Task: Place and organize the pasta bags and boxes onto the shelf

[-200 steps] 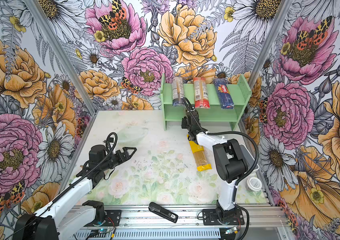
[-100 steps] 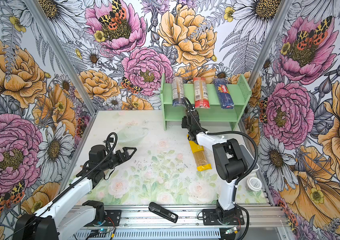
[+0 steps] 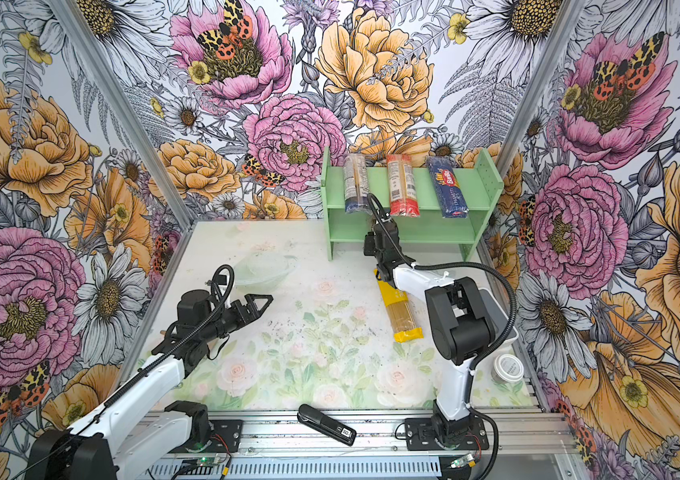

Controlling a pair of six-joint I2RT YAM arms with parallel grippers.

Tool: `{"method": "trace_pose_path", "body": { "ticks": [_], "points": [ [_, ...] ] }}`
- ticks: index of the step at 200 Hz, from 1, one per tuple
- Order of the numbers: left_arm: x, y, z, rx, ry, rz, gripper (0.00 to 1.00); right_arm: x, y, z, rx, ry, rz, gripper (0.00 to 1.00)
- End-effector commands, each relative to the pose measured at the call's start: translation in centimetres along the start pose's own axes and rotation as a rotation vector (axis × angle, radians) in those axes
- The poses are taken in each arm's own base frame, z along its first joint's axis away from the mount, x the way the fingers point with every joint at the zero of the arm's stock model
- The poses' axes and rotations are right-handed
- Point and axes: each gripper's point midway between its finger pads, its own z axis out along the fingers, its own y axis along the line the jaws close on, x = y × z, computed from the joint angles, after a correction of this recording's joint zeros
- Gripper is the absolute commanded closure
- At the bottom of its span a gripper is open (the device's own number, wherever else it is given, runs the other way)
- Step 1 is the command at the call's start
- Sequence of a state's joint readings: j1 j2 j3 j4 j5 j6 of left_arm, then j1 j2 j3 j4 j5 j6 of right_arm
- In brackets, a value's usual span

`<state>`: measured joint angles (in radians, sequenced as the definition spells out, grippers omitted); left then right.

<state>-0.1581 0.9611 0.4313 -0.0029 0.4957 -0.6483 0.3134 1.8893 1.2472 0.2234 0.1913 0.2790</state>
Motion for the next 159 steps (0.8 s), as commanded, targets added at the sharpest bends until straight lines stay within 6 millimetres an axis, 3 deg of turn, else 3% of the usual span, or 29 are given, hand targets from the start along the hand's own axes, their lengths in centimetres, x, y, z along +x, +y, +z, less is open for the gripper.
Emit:
{"method": "trace_pose_path", "body": {
  "ticks": [1,159],
  "points": [
    [0.18,0.01,-0.23,0.013,0.004,0.007,0.01,-2.63,-0.77,0.31,0.034,-0.095,0.03,0.6],
    [0.28,0.11,-0.34,0.011,0.004,0.005,0.01,-2.17,-0.82,0.24,0.036,-0.081,0.022,0.55]
  ]
}}
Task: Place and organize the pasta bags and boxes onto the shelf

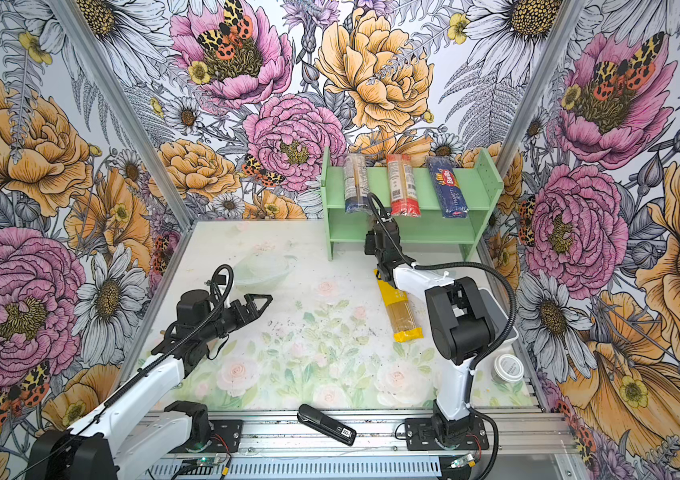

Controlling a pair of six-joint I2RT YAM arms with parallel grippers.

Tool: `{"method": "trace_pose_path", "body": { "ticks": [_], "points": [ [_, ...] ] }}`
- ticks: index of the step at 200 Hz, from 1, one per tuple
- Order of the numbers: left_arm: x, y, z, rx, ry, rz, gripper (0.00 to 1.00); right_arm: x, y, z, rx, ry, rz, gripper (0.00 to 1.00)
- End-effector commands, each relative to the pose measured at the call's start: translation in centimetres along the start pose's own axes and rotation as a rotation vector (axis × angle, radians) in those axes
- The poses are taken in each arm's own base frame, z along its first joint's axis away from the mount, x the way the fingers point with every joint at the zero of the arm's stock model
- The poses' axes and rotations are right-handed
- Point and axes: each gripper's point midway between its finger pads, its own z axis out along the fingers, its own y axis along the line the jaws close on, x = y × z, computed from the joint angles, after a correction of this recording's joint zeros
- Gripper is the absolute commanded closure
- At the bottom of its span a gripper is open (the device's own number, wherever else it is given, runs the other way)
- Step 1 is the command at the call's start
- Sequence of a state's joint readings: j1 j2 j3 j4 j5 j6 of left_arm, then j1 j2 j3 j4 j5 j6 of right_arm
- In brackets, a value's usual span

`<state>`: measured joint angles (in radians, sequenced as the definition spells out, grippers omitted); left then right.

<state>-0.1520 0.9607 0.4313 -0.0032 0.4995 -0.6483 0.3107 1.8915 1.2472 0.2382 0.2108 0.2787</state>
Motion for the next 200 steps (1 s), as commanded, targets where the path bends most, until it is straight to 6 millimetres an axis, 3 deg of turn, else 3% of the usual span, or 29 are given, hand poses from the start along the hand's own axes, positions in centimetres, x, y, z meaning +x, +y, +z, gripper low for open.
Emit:
{"method": "trace_pose_path", "body": {
  "ticks": [1,109,200],
  "points": [
    [0.4,0.1,-0.3,0.011,0.006,0.007,0.01,-1.8,-0.4,0.2,0.016,-0.065,0.019,0.55],
    [0.4,0.1,-0.4,0.01,0.003,0.005,0.01,-1.3,-0.5,-0.2,0.015,-0.043,-0.003,0.46],
    [0.4,0.2,-0.4,0.01,0.001,0.004,0.01,-1.9,-0.4,-1.9,-0.002,-0.035,-0.028,0.36]
  ]
}}
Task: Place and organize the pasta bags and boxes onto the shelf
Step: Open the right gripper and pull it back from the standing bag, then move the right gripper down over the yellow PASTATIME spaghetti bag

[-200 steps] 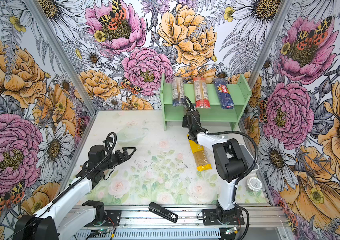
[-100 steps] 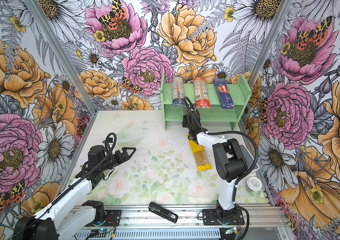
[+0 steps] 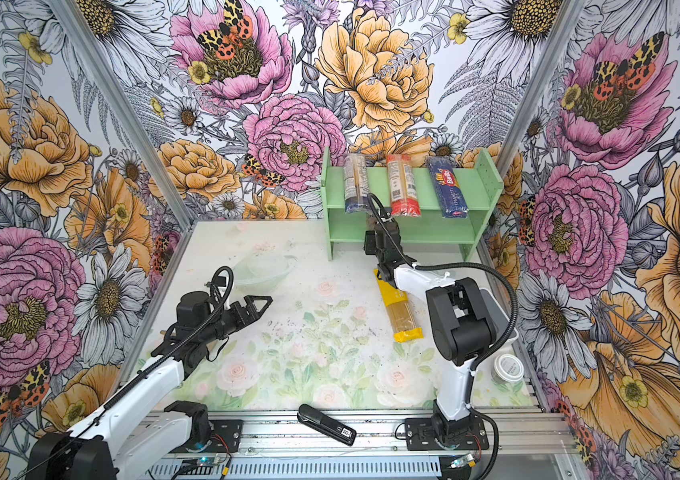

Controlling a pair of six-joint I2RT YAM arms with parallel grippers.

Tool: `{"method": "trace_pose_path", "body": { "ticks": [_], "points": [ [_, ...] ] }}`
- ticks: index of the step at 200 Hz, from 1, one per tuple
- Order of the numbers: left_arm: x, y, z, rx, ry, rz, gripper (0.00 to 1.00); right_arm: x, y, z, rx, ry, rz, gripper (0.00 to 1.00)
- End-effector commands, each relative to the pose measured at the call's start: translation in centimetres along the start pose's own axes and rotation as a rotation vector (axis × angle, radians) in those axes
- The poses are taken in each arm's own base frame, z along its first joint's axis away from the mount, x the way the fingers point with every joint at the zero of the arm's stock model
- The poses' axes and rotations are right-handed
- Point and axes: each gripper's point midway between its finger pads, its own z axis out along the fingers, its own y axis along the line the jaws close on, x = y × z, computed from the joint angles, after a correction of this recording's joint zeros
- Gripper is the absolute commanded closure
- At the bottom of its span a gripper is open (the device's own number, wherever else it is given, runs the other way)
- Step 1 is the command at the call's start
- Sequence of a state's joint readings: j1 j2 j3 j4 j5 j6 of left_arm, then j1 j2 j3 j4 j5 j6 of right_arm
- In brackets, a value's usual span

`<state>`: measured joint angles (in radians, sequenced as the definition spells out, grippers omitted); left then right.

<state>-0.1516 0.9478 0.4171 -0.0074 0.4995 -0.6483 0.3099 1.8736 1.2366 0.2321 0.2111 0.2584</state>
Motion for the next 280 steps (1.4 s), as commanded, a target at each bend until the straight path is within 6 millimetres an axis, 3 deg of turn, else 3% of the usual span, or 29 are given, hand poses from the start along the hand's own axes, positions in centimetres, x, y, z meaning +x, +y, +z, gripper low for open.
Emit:
{"method": "trace_pose_path", "body": {
  "ticks": [1,80,164,190,234,280],
  "points": [
    [0.0,-0.1,-0.3,0.014,-0.001,0.008,0.01,-1.8,-0.3,-1.5,-0.004,-0.034,-0.009,0.36],
    [0.0,-0.1,-0.3,0.014,-0.004,0.004,0.01,-1.1,0.2,-4.1,-0.06,0.047,-0.056,0.29],
    [0.1,-0.1,-0.3,0.017,0.007,0.006,0.01,0.5,2.0,-9.9,-0.236,0.134,-0.12,0.26],
    [0.0,-0.1,-0.3,0.016,0.008,0.006,0.01,1.1,1.7,-11.8,-0.246,0.14,-0.124,0.24],
    [-0.1,-0.2,-0.1,0.016,0.01,0.007,0.01,4.0,0.3,-14.2,-0.207,0.259,-0.048,0.19],
    [-0.2,-0.2,0.3,0.02,0.021,0.009,0.01,9.6,-0.9,-16.2,-0.172,0.473,0.019,0.15]
  ]
}}
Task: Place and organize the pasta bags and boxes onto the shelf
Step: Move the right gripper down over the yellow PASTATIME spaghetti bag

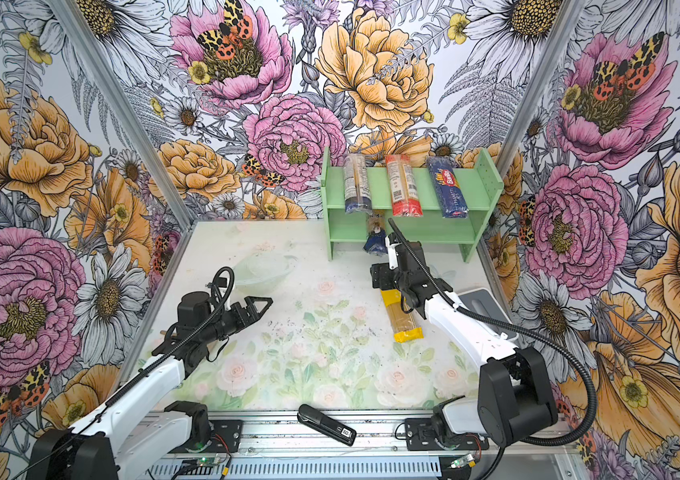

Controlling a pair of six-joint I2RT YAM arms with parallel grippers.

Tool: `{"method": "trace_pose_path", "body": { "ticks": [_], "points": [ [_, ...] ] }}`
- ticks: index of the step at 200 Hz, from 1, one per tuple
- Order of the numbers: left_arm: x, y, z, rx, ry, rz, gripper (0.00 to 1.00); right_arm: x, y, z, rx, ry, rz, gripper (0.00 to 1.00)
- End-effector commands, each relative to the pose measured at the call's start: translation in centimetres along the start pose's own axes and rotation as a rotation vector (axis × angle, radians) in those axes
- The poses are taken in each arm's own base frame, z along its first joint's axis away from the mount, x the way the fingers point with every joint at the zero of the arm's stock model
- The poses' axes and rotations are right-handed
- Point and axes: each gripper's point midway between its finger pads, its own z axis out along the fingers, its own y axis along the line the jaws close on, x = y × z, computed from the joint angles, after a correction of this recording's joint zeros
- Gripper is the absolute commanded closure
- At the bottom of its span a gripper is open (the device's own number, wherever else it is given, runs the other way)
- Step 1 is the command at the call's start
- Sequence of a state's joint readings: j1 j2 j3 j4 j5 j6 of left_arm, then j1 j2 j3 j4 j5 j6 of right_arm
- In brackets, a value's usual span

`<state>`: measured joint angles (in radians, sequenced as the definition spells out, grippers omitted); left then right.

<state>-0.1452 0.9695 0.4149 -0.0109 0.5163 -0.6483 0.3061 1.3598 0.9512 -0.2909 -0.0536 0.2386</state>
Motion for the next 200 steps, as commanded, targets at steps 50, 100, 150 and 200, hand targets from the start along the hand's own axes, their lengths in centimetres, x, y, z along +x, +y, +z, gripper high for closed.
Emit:
{"method": "trace_pose_path", "body": {
  "ticks": [50,100,150,200],
  "points": [
    [-0.6,-0.8,0.0,0.029,0.002,0.026,0.01,8.1,-2.2,-1.0,0.079,0.241,0.178,0.09],
    [-0.5,-0.6,0.0,0.023,0.001,0.024,0.01,11.8,-4.3,-1.1,0.156,0.305,0.273,0.01],
    [-0.5,-0.4,0.2,0.018,0.006,0.02,0.01,13.9,-5.1,-0.7,0.182,0.36,0.314,0.0],
    [-0.5,-0.3,0.3,0.013,0.008,0.015,0.01,15.3,-5.8,0.0,0.212,0.409,0.327,0.0]
  ]
}}
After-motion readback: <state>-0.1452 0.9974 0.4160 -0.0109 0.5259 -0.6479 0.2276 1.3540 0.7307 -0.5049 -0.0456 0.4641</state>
